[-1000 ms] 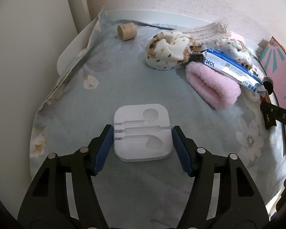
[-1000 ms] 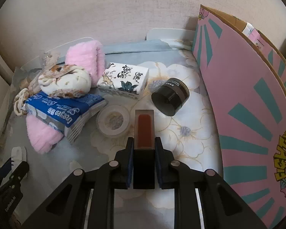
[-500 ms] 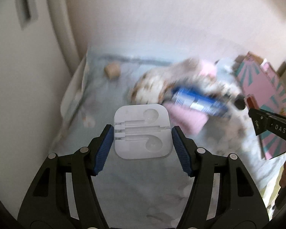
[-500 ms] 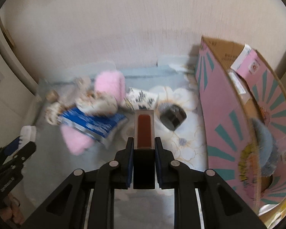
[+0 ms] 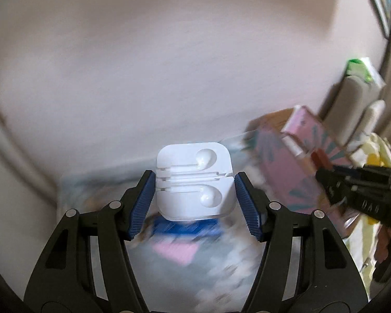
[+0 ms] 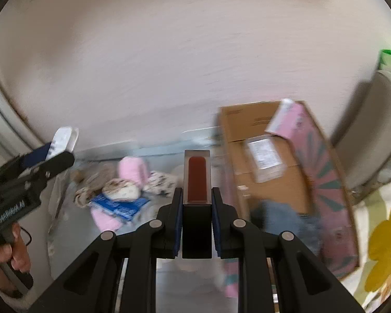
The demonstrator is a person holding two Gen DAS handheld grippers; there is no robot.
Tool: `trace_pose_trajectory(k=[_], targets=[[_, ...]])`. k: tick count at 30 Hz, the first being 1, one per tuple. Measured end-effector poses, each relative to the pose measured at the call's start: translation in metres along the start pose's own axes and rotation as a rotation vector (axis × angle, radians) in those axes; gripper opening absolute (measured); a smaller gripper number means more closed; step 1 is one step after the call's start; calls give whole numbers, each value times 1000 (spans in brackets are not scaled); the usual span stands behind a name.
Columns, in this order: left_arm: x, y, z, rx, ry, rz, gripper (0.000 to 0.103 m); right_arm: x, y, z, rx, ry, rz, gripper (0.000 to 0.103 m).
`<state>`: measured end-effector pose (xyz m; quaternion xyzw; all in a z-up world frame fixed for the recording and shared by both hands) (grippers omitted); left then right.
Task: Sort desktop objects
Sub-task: 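Carry the lipstick and earphone case into the cardboard box and release both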
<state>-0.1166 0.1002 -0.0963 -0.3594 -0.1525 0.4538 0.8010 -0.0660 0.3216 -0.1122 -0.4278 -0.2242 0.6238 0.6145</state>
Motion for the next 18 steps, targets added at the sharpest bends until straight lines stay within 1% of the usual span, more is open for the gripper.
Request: trace_pose_trajectory(k=[3, 5, 8, 11, 14, 16, 18], targets=[[27, 14, 31, 16, 44, -61, 60, 26, -13, 5, 11, 41, -27, 18], [54, 28, 52, 6, 80, -116, 60, 45, -18, 5, 7, 69, -48, 18], [93, 50, 76, -2, 142, -175, 60, 71, -19, -1, -13, 96, -89, 18], [129, 66, 91, -15, 198, -229, 60, 92, -14, -8, -46, 127, -107, 18], [163, 80, 101, -48, 239, -289, 60, 110, -9, -12, -73, 157, -121, 18], [185, 94, 101, -100, 263, -326, 60, 121, -5, -14, -89, 180, -131, 18], [201, 113, 97, -152, 263, -368, 60, 129, 0, -15, -102, 195, -130, 18]])
Point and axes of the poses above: each gripper's, at about its wrist camera, not at the fingertips, and y roughly the way its jaws point, x to its right, z to its top, the point moved 6 cm from there along y, roughly the way its jaws point, and after that the axes turned 12 degrees about y, right-handed, at the moved point
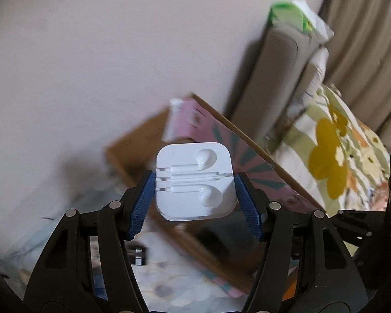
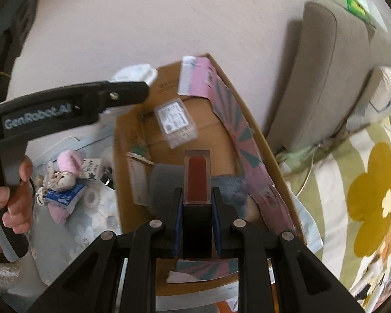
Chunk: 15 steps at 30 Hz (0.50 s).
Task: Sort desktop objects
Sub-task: 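Carry the lipstick and earphone case into the cardboard box and release both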
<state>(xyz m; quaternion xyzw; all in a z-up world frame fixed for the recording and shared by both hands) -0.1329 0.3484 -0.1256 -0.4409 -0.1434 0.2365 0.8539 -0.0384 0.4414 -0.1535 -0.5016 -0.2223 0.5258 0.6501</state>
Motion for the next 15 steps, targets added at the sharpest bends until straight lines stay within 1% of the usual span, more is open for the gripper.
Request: trace_pose_trajectory(k=[2, 6, 11, 14, 15], targets=[[5, 13, -1, -38, 21, -1, 60, 6, 6, 0, -15, 4, -2, 18], [13, 35, 0, -73, 68, 5, 60, 11, 12, 0, -34, 12, -2, 18], [7, 39, -6, -102, 69, 7, 60, 14, 20, 1, -55, 24, 20, 18], [4, 40, -8, -113, 64, -5, 60, 12, 25, 0, -79, 9, 10, 18], [3, 40, -8, -111, 63, -2, 62, 12, 27, 0, -87, 9, -4, 20]])
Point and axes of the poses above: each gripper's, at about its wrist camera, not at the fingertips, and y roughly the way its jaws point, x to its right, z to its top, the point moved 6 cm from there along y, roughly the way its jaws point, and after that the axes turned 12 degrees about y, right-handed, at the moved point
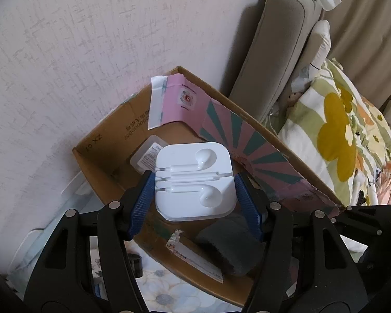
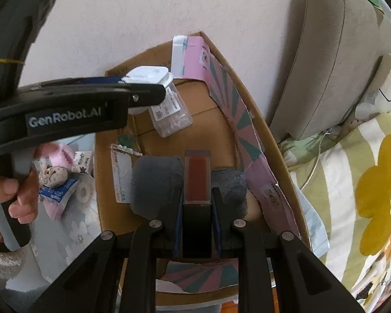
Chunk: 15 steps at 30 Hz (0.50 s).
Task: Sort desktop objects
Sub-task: 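Carry the lipstick and earphone case into the cardboard box and release both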
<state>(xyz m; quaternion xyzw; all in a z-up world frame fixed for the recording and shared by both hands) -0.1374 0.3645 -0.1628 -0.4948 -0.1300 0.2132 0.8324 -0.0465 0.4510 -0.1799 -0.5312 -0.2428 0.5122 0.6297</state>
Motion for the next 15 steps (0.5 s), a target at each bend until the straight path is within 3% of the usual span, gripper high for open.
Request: trace_pose_trajectory(k=[1, 2, 3, 5, 15], targets=[[-1, 0, 0, 1, -5, 7, 66, 0, 2, 0, -7, -2, -17, 24], [-2, 1, 0, 0, -11, 17, 90, 1, 2, 0, -5, -3, -31, 38], [-5, 2, 0, -9, -23, 30, 102, 1, 2, 0, 0, 0, -33, 60], [-9, 4, -2, -19, -59, 22, 103, 1, -1, -1, 5, 15, -18, 79], [-20, -26, -8, 41, -102, -3, 103, -4, -25, -1, 70, -1, -48, 79]])
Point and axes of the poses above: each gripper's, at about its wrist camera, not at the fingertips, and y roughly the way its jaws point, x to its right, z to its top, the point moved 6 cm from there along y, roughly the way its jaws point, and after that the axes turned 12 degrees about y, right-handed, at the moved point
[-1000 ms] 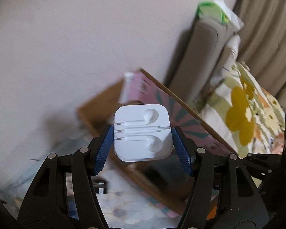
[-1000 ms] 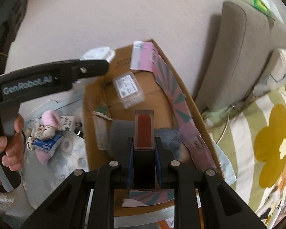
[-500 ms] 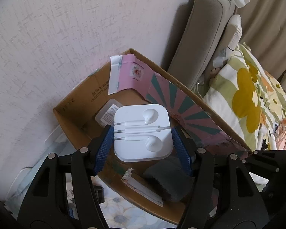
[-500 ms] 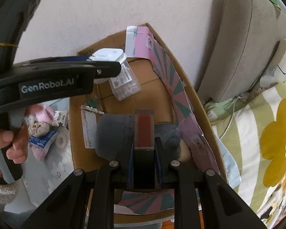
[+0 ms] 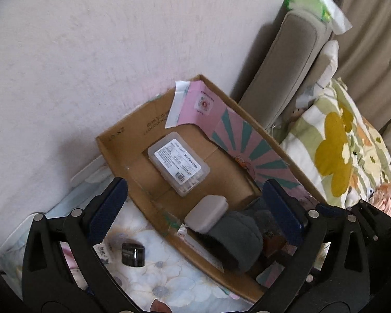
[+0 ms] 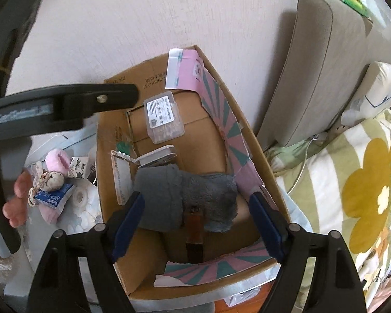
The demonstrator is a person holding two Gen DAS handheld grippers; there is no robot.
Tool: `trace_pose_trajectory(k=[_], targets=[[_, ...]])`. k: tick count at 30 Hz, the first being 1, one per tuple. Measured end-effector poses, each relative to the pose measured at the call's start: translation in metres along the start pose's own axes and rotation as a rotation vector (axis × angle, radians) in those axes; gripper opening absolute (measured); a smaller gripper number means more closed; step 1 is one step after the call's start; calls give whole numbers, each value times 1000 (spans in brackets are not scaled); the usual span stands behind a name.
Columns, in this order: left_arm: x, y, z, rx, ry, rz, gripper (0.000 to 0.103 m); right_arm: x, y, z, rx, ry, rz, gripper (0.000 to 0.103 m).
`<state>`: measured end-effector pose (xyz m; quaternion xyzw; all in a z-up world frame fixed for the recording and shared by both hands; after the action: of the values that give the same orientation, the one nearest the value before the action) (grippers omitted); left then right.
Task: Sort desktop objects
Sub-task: 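Carry the lipstick and earphone case into the cardboard box and release both, then grasp the patterned cloth with the right gripper while left grasps another cloth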
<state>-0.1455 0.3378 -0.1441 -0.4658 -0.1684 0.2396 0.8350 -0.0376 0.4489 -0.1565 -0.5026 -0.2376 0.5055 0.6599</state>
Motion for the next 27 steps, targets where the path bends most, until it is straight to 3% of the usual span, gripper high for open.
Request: trace_pose_trajectory(k=[9, 11, 18, 24, 27], targets=[[-15, -53, -16, 50, -1, 21, 103, -21, -29, 2, 50, -47, -25, 79], [-25, -65, -24, 32, 2, 85, 103, -30, -40, 3, 79, -73, -10, 79], [-56, -125, -50, 147, -20, 225, 103, -63, -65, 1, 140, -125, 37, 79], [-93, -173, -84, 204, -108, 248, 103, -104, -76, 0, 160, -198, 96, 79], [-120, -201, -105, 224, -145, 298, 103, -127, -81, 1, 162, -254, 131, 79]])
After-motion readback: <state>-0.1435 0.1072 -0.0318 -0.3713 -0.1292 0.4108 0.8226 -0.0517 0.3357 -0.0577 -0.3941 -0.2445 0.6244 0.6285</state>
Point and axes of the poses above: each gripper's, at about its wrist camera, not at the fingertips, and y roughly the way its jaws point, x to its right, z to its top, the point moved 6 cm from there along y, roughly the way its jaws point, and after that the axes turned 12 degrees about y, right-handed, at the moved point
